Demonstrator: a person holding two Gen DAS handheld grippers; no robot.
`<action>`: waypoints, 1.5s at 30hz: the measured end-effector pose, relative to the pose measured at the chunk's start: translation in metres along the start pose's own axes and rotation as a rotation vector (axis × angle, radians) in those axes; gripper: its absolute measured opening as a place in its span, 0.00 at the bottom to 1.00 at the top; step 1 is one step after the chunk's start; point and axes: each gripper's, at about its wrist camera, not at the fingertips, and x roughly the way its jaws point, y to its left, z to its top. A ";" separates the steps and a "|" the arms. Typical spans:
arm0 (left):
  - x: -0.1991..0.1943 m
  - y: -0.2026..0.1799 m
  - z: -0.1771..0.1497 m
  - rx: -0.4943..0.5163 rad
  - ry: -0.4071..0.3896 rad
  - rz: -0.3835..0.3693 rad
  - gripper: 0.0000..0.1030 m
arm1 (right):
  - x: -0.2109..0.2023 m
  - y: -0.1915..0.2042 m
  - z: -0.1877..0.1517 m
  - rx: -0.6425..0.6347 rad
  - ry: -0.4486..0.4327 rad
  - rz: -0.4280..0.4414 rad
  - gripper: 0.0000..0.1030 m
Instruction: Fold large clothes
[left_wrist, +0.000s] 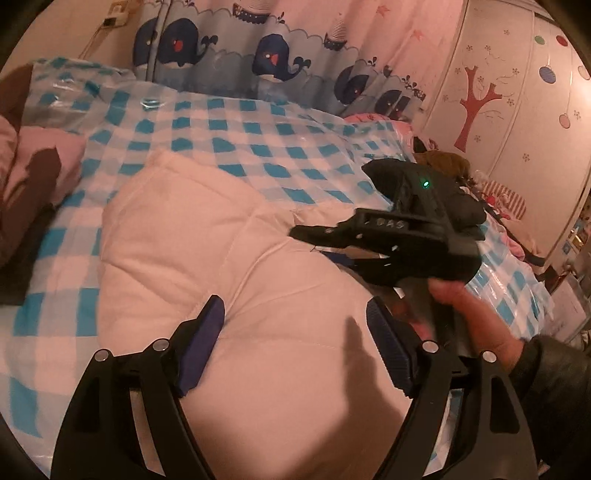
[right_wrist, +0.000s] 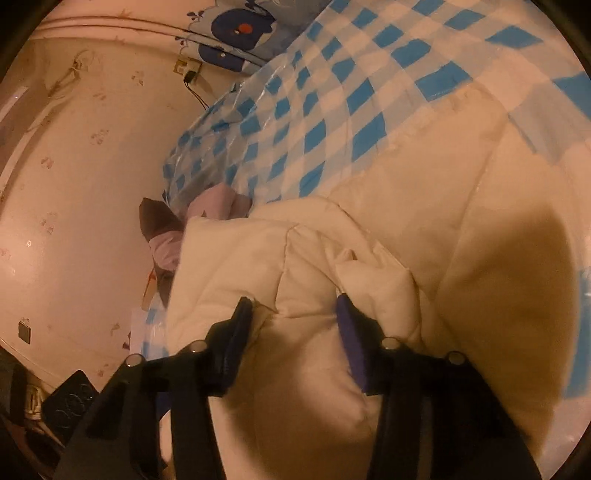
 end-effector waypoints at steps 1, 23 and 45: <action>-0.008 0.001 0.002 -0.013 -0.012 0.013 0.75 | -0.007 0.012 0.001 -0.018 -0.002 -0.018 0.53; -0.041 -0.011 -0.045 -0.081 0.170 0.137 0.85 | -0.042 0.045 -0.149 -0.431 0.098 -0.523 0.93; -0.056 -0.036 -0.019 -0.021 0.081 0.434 0.86 | -0.005 0.076 -0.115 -0.388 0.012 -0.543 0.95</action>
